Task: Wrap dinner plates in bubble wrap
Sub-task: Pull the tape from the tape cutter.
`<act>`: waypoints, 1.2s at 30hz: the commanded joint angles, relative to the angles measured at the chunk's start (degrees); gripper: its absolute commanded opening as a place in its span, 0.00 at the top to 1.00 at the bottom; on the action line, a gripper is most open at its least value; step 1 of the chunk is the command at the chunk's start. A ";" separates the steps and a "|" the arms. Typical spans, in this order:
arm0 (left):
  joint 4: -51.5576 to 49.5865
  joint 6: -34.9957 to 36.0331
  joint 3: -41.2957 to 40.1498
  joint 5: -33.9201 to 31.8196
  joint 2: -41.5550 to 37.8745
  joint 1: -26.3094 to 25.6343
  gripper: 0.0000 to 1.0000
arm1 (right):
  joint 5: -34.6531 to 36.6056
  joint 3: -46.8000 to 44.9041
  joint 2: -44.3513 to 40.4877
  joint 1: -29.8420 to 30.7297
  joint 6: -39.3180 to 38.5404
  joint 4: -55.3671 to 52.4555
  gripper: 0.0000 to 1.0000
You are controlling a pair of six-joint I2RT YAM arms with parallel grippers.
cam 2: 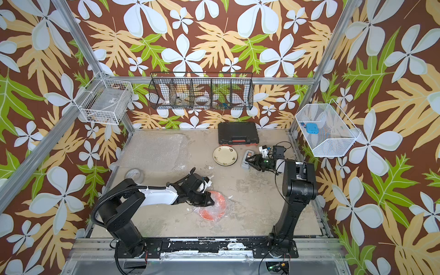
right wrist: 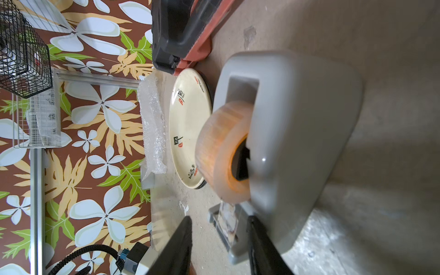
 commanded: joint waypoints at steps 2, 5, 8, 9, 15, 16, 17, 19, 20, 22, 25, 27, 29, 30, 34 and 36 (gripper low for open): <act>-13.09 0.29 -1.06 -3.67 0.97 -0.06 0.93 | 0.04 -0.03 1.19 0.25 1.38 1.63 0.60; -13.01 0.15 -0.98 -3.61 0.97 -0.03 0.93 | -0.34 -0.04 2.08 0.25 2.21 2.41 0.61; -12.98 0.13 -0.97 -3.61 0.98 -0.06 0.93 | -0.70 -0.21 2.69 0.28 2.95 3.46 0.62; -12.95 0.19 -0.89 -3.56 1.06 -0.02 0.93 | -0.69 -0.13 2.80 0.40 2.97 3.41 0.63; -13.04 0.19 -0.71 -3.62 1.24 -0.05 0.93 | -0.83 -0.21 3.81 0.41 3.79 4.28 0.66; -13.04 0.15 -0.71 -3.61 1.18 -0.06 0.93 | -0.83 -0.21 3.85 0.42 3.85 4.29 0.66; -13.13 0.20 -0.71 -3.62 1.15 -0.01 0.93 | -0.83 -0.29 3.93 0.38 3.91 4.37 0.67; -13.19 0.22 -0.66 -3.61 1.11 -0.05 0.93 | -0.81 -0.23 3.95 0.42 3.84 4.29 0.68; -13.30 0.13 -0.71 -3.81 0.89 -0.05 0.93 | -0.67 -0.21 3.95 0.42 3.52 3.94 0.72; -13.39 0.04 -0.71 -3.89 0.81 -0.06 0.93 | -0.41 -0.12 3.87 0.35 3.34 3.33 0.77; -13.38 0.04 -0.79 -3.96 0.71 -0.05 0.93 | -0.04 -0.04 3.78 0.33 3.08 2.99 0.83; -13.42 0.04 -0.87 -3.96 0.80 -0.06 0.93 | -0.04 -0.01 3.78 0.26 3.08 2.88 0.85; -13.38 -0.04 -0.93 -3.98 0.88 -0.06 0.93 | -0.08 -0.03 3.86 0.30 3.07 2.88 0.88; -13.37 -0.05 -0.97 -3.97 0.84 -0.06 0.93 | -0.02 -0.03 3.86 0.26 3.01 2.88 0.89; -13.21 -0.21 -1.23 -3.96 0.79 -0.03 0.93 | -0.02 0.06 3.91 0.30 3.07 2.86 0.94; -13.21 -0.21 -1.23 -3.96 0.76 -0.05 0.93 | -0.01 0.23 4.10 0.29 3.01 2.54 0.97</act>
